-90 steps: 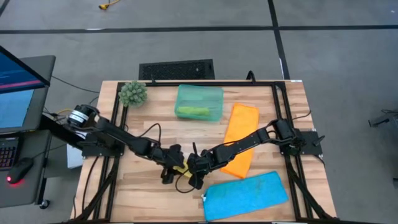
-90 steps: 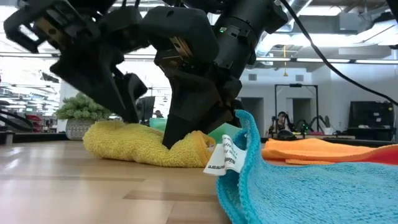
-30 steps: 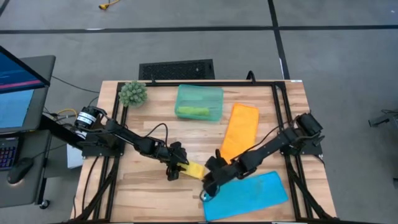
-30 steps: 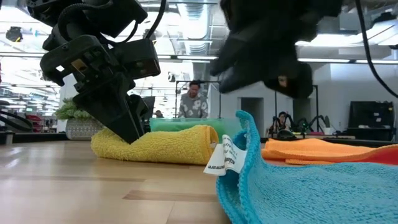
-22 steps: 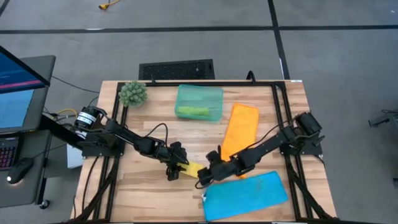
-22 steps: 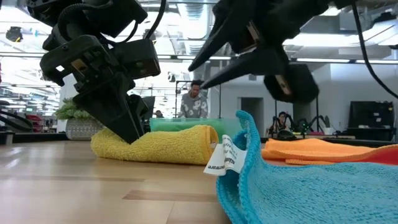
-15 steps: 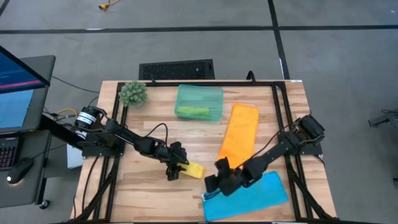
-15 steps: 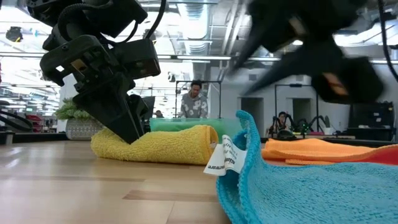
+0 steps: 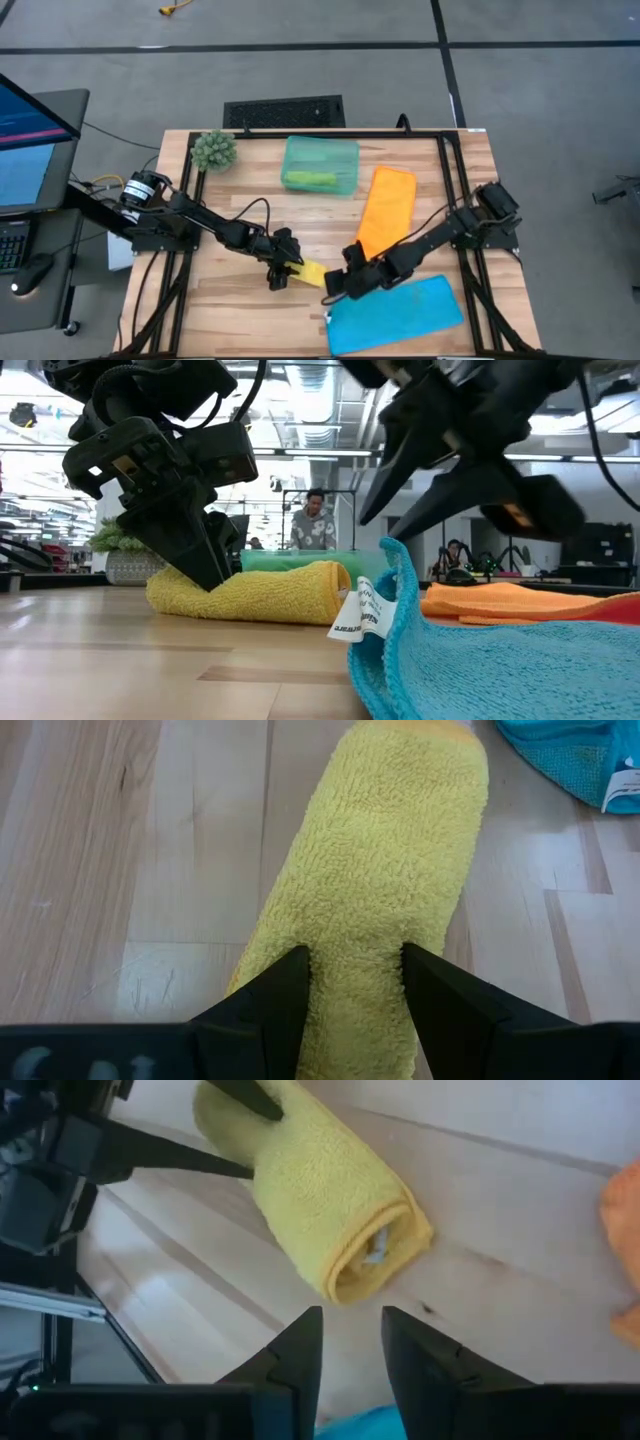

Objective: Roll microfiber towels into tight, uniform cylinder then place into a basket
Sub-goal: Roll the yellow towel, then put the rolled yellow towel into the blue bin

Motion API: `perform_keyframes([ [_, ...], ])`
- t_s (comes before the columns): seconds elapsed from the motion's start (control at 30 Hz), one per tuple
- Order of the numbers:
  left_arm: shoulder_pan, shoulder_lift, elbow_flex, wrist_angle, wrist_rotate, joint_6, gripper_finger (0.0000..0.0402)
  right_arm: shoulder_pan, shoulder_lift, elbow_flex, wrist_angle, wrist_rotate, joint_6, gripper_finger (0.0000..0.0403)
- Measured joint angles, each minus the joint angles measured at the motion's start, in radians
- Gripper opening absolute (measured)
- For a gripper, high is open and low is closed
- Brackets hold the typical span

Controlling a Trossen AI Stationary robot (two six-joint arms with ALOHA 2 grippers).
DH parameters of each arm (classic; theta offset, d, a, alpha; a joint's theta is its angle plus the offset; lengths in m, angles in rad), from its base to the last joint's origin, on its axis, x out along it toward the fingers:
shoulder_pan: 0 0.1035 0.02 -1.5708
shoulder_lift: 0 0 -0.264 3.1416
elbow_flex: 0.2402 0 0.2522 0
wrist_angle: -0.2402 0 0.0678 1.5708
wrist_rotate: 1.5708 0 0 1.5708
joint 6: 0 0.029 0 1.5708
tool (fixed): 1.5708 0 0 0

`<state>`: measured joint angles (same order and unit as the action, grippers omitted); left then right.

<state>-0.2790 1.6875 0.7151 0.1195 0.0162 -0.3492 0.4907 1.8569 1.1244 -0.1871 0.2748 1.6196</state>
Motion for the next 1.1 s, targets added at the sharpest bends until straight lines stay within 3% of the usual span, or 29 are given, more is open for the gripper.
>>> perform_keyframes([
  [0.17, 0.0, 0.0, 0.0, 0.0, 0.0, 0.0, 0.0158, -0.037, 0.0, 0.0, 0.0, -0.059, -0.022, 0.0168],
  [0.43, 0.0, 0.0, 0.0, 0.0, -0.001, 0.0, 0.0158, -0.075, 0.036, 0.002, 0.031, -0.064, -0.023, 0.026],
  [0.77, -0.002, 0.0, -0.001, 0.003, 0.002, 0.0, 0.0158, -0.085, 0.141, 0.007, 0.124, -0.064, 0.043, 0.0265],
  [1.1, -0.002, 0.0, -0.001, 0.003, 0.003, -0.001, 0.0158, -0.086, 0.129, 0.006, 0.055, -0.092, 0.022, 0.0265],
])
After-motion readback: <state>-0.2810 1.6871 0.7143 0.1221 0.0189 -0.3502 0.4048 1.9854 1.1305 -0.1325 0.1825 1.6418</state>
